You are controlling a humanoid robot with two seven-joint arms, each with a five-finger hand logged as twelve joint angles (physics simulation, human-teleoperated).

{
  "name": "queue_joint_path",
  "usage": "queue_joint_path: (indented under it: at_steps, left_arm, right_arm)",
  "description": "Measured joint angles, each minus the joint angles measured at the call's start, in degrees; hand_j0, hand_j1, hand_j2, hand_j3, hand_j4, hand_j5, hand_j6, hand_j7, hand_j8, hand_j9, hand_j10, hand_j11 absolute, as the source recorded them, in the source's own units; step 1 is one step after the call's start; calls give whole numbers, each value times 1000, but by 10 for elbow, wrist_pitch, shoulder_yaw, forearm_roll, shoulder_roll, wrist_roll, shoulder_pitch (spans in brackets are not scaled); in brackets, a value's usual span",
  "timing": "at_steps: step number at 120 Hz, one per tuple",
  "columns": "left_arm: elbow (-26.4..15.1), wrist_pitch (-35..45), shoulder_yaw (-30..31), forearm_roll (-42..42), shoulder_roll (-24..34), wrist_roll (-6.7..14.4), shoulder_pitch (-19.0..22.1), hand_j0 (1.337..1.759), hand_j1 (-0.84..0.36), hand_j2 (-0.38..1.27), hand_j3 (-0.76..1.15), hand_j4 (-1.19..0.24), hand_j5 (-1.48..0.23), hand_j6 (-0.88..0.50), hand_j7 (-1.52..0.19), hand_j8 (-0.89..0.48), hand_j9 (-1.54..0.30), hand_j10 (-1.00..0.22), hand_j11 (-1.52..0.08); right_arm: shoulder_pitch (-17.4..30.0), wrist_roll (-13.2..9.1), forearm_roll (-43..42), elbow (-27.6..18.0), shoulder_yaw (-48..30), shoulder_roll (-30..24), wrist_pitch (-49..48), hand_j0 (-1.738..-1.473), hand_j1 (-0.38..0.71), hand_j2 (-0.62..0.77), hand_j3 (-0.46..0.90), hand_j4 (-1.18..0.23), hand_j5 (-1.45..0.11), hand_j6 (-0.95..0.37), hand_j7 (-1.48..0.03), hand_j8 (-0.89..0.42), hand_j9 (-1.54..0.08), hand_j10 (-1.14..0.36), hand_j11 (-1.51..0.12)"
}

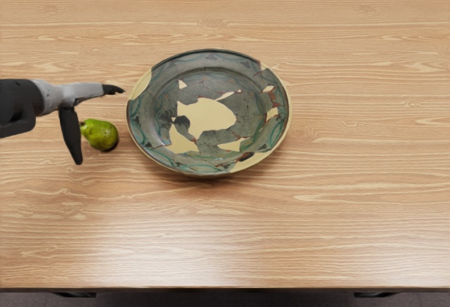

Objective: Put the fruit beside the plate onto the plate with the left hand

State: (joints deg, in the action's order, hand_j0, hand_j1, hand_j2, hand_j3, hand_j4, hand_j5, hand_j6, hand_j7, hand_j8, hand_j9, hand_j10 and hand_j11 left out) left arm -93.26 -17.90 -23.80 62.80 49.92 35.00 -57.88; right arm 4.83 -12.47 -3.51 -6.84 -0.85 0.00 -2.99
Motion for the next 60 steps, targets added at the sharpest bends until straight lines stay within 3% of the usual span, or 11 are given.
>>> queue_joint_path:
  at_steps: [60]
  left_arm:
    - [65,48,6,115,-75,0,49,1658,315,8,0,-36,-40,-37,-40,-37,-39,-35,-39]
  right_arm:
    - [-1,0,0,0,-1,0,0,-1658,-349,0,0,0,0,0,0,0,0,0,0]
